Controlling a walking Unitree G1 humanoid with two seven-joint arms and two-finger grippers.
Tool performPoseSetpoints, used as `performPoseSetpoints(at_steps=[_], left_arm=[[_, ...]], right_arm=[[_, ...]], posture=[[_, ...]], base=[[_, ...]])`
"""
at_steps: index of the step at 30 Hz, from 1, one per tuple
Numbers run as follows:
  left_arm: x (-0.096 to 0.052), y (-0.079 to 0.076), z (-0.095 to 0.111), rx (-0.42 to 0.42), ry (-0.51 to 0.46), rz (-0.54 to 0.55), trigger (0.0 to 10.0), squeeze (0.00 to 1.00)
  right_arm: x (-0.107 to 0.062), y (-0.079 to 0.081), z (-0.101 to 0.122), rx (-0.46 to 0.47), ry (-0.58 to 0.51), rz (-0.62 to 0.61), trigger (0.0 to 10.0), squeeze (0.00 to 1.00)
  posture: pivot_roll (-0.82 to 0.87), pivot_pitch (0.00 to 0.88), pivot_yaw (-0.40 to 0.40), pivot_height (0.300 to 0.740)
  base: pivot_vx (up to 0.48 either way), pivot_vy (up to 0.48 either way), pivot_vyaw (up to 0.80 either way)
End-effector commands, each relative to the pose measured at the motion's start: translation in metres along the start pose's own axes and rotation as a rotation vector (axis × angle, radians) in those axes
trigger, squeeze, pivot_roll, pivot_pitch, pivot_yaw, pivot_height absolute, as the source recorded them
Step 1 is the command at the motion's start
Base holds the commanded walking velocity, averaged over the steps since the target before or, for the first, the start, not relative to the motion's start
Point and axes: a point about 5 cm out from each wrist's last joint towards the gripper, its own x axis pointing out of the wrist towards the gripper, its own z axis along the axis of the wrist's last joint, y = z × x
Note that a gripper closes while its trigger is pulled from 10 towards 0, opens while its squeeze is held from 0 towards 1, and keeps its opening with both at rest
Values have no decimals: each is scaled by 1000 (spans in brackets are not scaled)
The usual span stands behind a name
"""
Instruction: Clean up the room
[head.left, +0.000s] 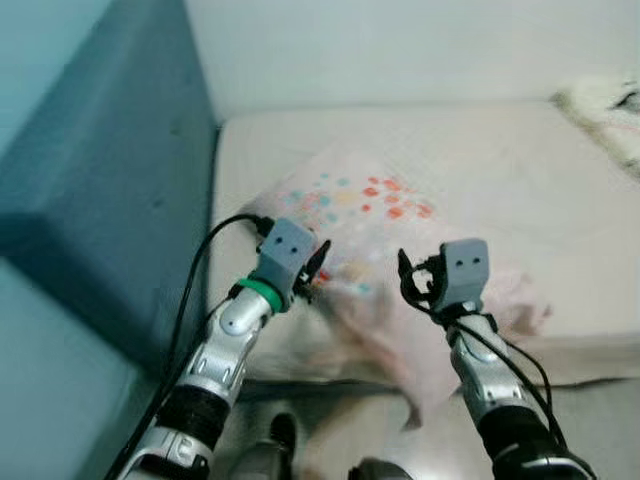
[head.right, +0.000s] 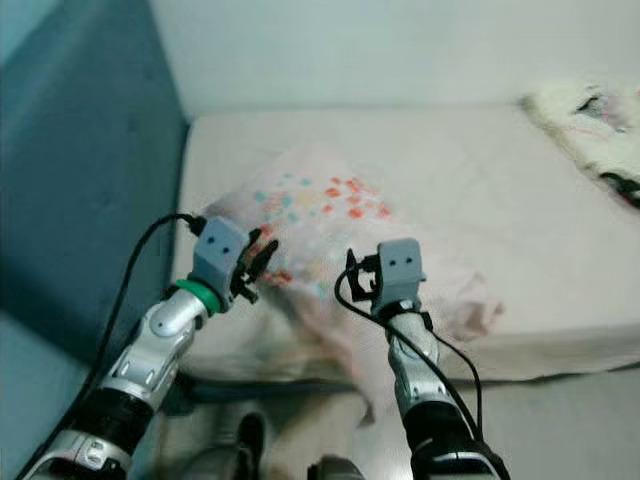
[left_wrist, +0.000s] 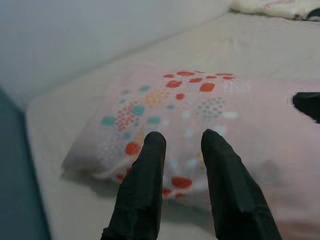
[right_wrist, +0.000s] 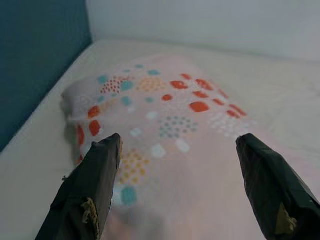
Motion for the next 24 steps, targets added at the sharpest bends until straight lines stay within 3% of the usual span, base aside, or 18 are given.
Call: performPoseSetpoints(at_steps=[1, 9, 24], left_arm=[[2, -2, 3, 4, -9, -13, 10000, 0], [3, -3, 6, 17, -30, -23, 10000, 0], [3, -4, 7, 23, -40, -25, 10000, 0]], right_arm=[[-2, -3, -3, 6, 14, -14, 10000, 0], [-2, -4, -3, 7, 10, -11, 10000, 0], [-2, 1, -1, 16, -5, 13, 10000, 0]], posture=[[-76, 0, 60, 740], [-78, 0, 60, 740], [-78, 0, 63, 740]], base=[[0, 0, 0], [0, 0, 0], [457, 0, 0]])
